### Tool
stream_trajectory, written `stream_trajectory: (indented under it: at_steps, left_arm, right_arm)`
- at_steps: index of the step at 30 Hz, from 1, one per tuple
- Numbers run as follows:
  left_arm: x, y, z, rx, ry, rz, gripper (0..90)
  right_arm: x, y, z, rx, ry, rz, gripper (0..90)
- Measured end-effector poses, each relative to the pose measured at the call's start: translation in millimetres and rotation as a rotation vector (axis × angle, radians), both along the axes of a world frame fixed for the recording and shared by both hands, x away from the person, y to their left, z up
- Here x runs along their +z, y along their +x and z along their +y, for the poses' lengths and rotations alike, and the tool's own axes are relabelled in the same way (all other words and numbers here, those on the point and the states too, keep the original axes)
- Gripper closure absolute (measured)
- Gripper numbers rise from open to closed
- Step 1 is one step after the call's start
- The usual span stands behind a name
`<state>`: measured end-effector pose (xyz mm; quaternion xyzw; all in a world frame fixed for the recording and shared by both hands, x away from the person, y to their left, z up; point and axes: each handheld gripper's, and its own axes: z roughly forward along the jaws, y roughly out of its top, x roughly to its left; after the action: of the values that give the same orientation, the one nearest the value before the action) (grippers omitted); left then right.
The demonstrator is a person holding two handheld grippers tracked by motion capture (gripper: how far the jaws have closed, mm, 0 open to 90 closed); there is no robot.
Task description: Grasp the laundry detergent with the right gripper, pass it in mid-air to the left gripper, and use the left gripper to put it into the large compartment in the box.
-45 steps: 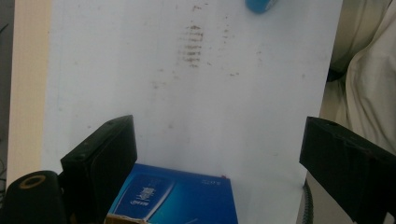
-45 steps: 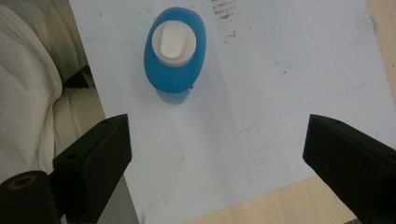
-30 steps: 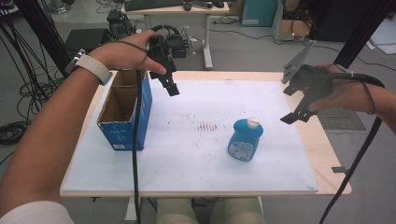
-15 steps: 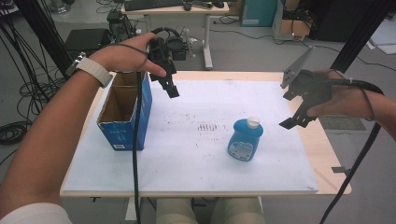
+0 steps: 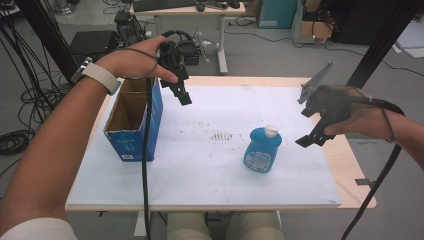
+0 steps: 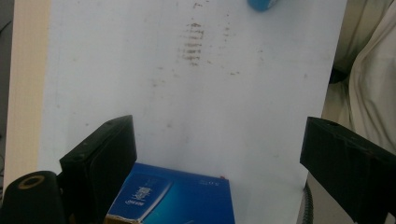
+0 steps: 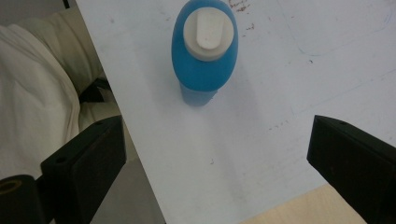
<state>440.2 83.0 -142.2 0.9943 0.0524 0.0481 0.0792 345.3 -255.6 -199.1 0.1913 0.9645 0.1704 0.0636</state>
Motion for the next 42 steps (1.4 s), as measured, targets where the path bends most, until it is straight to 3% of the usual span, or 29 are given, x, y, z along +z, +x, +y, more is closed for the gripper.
stream_trajectory:
  at_steps: [8, 9, 13, 17, 26, 29, 30, 31, 35, 36, 37, 42]
  left_arm:
    - [-3.7, 0.3, 0.9, 0.004, -0.021, 0.004, 11.3]
    - [-3.0, 0.3, 0.6, 0.004, -0.005, 0.004, 11.3]
    - [-5.5, 1.1, 0.2, 0.002, -0.003, 0.005, 11.3]
    - [-6.4, 1.4, -0.9, -0.001, -0.004, 0.004, 11.3]
    - [-8.9, 3.0, -0.8, 0.003, -0.008, 0.006, 11.3]
    - [-9.3, 3.4, -0.1, 0.006, -0.006, 0.007, 11.3]
    - [-9.4, 3.4, 0.1, 0.006, -0.007, 0.002, 11.3]
    - [-9.6, 3.2, 0.3, 0.008, -0.008, 0.001, 11.3]
    - [-9.9, 3.1, 0.7, 0.011, -0.010, 0.000, 11.3]
    - [-10.2, 3.3, 0.8, 0.010, -0.012, 0.001, 11.3]
    - [-10.4, 3.6, 0.7, 0.008, -0.009, 0.000, 11.3]
    - [-11.5, 3.5, 0.1, 0.007, -0.009, 0.001, 11.3]
  right_arm:
    - [-10.2, -3.4, -1.7, -0.021, 0.024, -0.012, 4.5]
    - [-12.2, -6.7, 0.3, -0.063, 0.054, 0.011, 4.6]
    - [-18.9, -6.8, -1.8, -0.059, 0.059, 0.011, 4.5]
    - [-22.9, -8.7, -1.7, -0.095, 0.089, 0.020, 4.6]
    - [-31.7, -8.5, -2.0, -0.063, 0.124, -0.016, 4.7]
    - [-38.1, -10.9, -0.9, -0.108, 0.154, 0.004, 4.7]
    - [-39.2, -10.1, -2.2, -0.100, 0.149, -0.003, 4.7]
    - [-40.1, -12.5, -2.1, -0.138, 0.150, 0.022, 4.7]
    - [-44.6, -12.4, -4.6, -0.146, 0.158, 0.026, 4.7]
    - [-44.4, -10.3, -6.6, -0.113, 0.129, 0.019, 4.7]
    - [-47.2, -8.1, -7.3, -0.082, 0.146, 0.008, 4.7]
    - [-52.9, -10.0, -6.3, -0.108, 0.180, 0.022, 4.9]
